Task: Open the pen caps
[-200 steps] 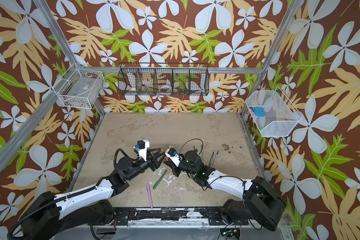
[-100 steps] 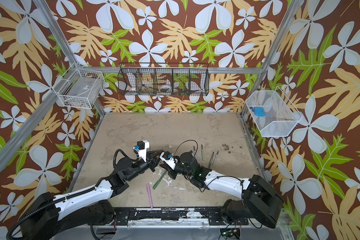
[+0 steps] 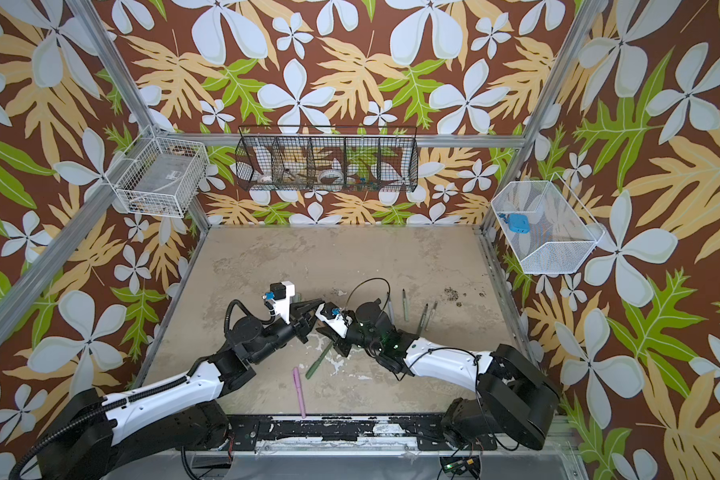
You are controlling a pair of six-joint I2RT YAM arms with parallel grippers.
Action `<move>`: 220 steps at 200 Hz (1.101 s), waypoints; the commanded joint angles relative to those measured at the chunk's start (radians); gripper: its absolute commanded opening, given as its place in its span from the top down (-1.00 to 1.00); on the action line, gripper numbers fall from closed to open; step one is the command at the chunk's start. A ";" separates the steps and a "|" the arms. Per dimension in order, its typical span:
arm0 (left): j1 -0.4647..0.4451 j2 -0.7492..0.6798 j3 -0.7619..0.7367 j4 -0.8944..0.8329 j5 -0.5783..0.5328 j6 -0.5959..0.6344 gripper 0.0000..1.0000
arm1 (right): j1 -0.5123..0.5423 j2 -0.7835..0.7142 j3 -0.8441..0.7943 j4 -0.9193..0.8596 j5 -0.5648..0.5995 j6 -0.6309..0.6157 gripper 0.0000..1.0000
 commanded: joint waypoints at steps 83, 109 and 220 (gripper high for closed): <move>0.002 -0.044 -0.009 0.028 -0.105 -0.004 1.00 | 0.007 0.056 0.028 -0.083 0.159 0.010 1.00; 0.003 -0.053 -0.012 0.026 -0.117 -0.005 1.00 | 0.060 0.052 0.035 -0.098 0.299 -0.012 1.00; 0.005 -0.083 -0.031 0.044 -0.111 -0.008 1.00 | -0.032 0.024 0.011 -0.100 -0.119 0.008 1.00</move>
